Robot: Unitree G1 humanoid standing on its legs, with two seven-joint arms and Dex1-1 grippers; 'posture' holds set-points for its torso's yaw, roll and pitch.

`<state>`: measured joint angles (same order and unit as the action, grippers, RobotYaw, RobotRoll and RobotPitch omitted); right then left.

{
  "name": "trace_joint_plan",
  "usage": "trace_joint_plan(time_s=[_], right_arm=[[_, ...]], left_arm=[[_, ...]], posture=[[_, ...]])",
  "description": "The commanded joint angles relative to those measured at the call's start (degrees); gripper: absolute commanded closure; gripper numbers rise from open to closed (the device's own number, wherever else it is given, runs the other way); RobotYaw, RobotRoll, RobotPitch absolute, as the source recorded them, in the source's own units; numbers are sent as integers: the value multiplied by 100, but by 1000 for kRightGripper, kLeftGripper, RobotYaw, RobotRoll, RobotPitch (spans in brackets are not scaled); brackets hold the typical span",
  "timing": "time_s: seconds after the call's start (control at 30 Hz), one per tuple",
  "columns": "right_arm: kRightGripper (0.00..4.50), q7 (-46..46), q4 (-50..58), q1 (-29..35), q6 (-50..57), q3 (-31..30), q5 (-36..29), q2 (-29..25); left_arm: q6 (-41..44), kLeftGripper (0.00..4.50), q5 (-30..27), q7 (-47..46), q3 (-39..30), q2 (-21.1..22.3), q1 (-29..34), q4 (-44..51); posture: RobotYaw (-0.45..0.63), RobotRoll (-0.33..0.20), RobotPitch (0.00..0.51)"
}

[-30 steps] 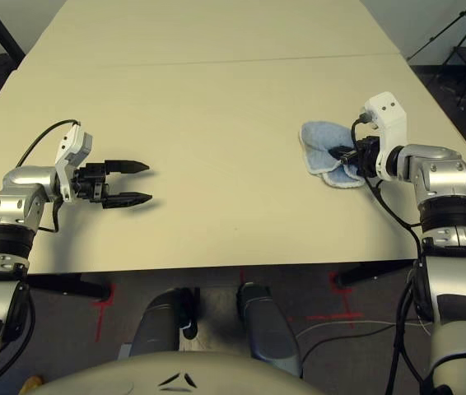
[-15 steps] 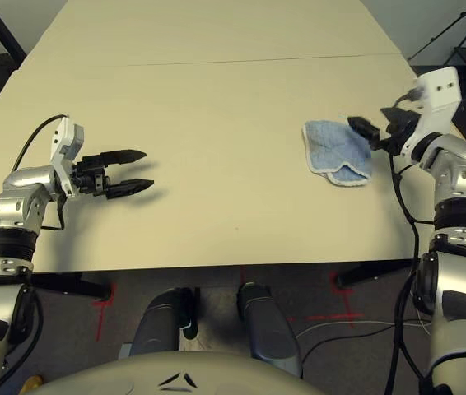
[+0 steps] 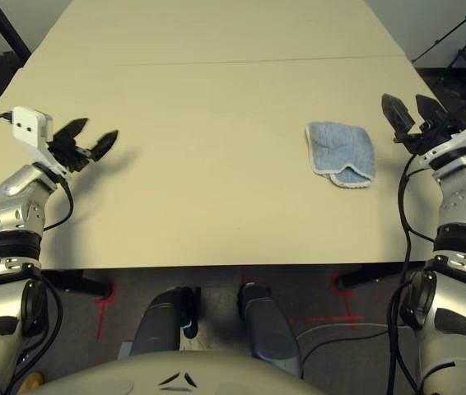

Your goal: Wipe the water off the table with a rag.

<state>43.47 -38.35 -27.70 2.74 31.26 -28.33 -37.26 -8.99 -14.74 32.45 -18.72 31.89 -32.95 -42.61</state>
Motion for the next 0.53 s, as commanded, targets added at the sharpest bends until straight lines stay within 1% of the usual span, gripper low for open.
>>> trace_joint_plan(time_s=[0.03,0.23,0.33,0.53], right_arm=[[9,-64,-54,204,-246,163,-13,-85],[9,-73,-53,411,-489,167,-1,-84],[9,-124,104,406,-474,134,-37,-40],[9,-127,13,291,-517,77,-16,-29]], left_arm=[[-293,0,137,-285,-56,91,-118,-391],[-573,0,172,-481,-52,169,-443,-893],[-672,0,186,-541,-48,172,-580,-1058],[-775,0,210,-597,-25,155,-738,-1246]], posture=[[-184,0,153],[-195,0,149],[-199,0,146],[-193,0,143]])
